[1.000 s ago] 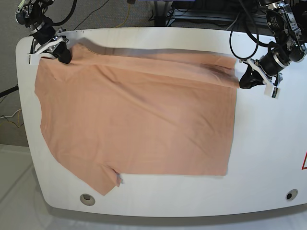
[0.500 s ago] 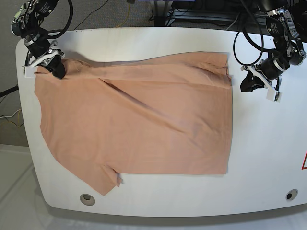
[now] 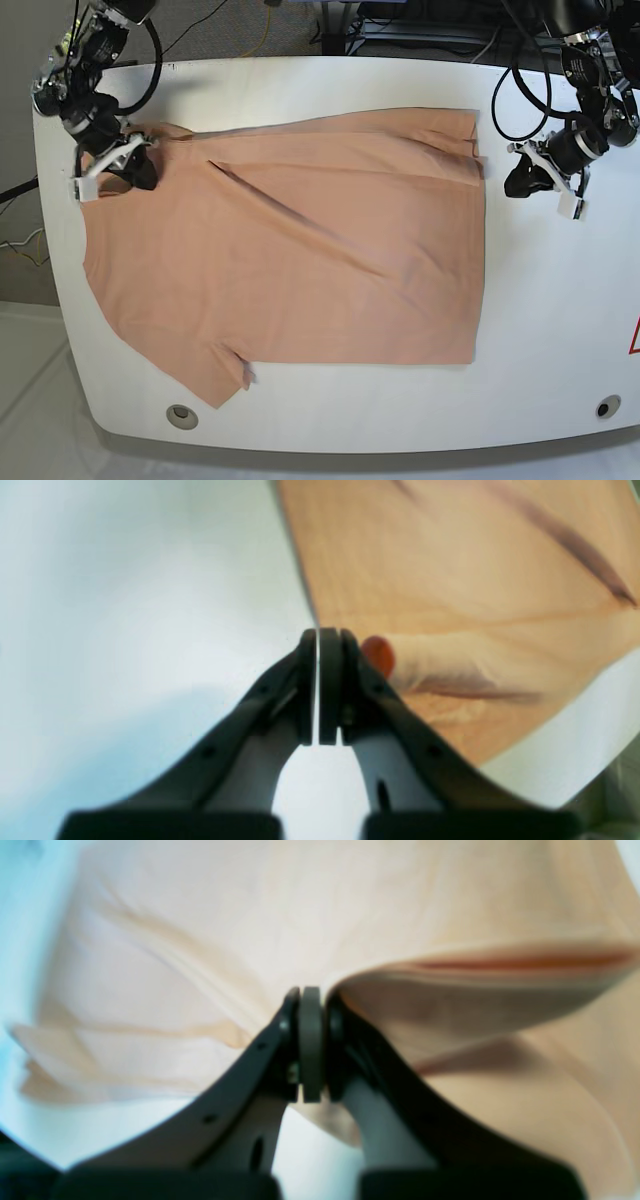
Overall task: Fold the T-shirt properly
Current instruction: 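Lift the right gripper with the shirt shoulder and pull it back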
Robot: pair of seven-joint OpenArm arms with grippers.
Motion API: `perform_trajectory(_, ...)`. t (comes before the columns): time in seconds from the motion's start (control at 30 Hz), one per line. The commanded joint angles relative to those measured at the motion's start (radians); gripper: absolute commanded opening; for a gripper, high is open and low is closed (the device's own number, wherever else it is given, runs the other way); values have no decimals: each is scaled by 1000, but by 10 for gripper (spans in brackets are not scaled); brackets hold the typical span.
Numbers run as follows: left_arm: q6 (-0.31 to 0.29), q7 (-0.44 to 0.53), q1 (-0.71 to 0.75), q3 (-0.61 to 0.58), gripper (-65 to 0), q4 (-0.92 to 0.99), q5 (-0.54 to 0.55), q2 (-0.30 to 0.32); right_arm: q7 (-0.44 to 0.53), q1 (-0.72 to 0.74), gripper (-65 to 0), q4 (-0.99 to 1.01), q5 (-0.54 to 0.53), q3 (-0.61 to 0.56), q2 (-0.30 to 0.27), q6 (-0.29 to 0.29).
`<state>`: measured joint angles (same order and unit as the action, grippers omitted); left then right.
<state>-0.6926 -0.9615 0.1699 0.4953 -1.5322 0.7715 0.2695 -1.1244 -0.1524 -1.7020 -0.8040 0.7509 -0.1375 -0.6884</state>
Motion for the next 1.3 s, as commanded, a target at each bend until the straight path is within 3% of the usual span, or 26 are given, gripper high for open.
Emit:
perform_trajectory(0.0, -6, 9, -22, 0, -650, -12, 21, 12, 42, 21, -650, -11, -23, -14, -20, -10)
perform_trajectory(0.27, 9, 8, -30, -1, -650, -34, 14, -4, 75, 9, -650, -13, -30, -41, -64, -10)
perform_trajectory(0.57, 12, 10, -30, -3, -553, -26, 2, -7, 73, 12, -650, 0, -29, -11, -81, -9)
perform_trajectory(0.83, 28, 41, -6, 4, -586, -20, -11, -3, 69, 8, -548, 10, -25, 7, -71, -10)
perform_trajectory(1.1, 30, 44, 5, 15, -593, -37, -24, -7, 38, 59, -650, 1, 108, -130, -67, -10)
perform_trajectory(1.27, 28, 44, 5, 28, -595, -33, -37, -9, 44, 72, -602, 5, 132, -173, -62, -10)
